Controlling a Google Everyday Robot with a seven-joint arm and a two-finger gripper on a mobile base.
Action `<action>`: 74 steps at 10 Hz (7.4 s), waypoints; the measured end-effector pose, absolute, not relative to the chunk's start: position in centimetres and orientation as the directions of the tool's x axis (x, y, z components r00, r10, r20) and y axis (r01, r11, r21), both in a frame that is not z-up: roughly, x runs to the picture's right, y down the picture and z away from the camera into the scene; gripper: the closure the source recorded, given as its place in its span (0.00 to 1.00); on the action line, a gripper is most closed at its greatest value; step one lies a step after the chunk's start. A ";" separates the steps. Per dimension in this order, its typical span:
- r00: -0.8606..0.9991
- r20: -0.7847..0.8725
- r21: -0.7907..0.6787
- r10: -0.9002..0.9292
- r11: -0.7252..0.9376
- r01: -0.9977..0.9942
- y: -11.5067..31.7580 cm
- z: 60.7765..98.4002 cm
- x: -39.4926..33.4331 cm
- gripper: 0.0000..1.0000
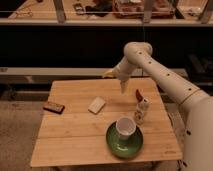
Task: Place the pepper in the ceramic cup
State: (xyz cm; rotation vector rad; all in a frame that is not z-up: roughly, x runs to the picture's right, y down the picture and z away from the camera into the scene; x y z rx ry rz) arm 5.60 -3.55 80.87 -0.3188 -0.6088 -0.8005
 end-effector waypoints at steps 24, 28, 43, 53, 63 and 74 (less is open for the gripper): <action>0.541 0.617 -0.042 -0.572 0.662 0.748 -3.6 80.9 5.7 0.20; 0.438 0.579 0.044 -0.688 0.563 0.825 -6.5 81.0 8.3 0.20; 0.084 0.493 0.032 -0.866 0.114 0.993 -7.0 81.0 20.4 0.20; 0.146 0.472 -0.029 -0.869 0.151 0.988 3.9 87.1 23.7 0.20; 0.112 0.522 0.000 -0.846 0.131 0.991 7.5 90.1 25.2 0.20; 0.115 0.474 0.016 -0.873 0.139 0.990 6.1 92.2 26.3 0.20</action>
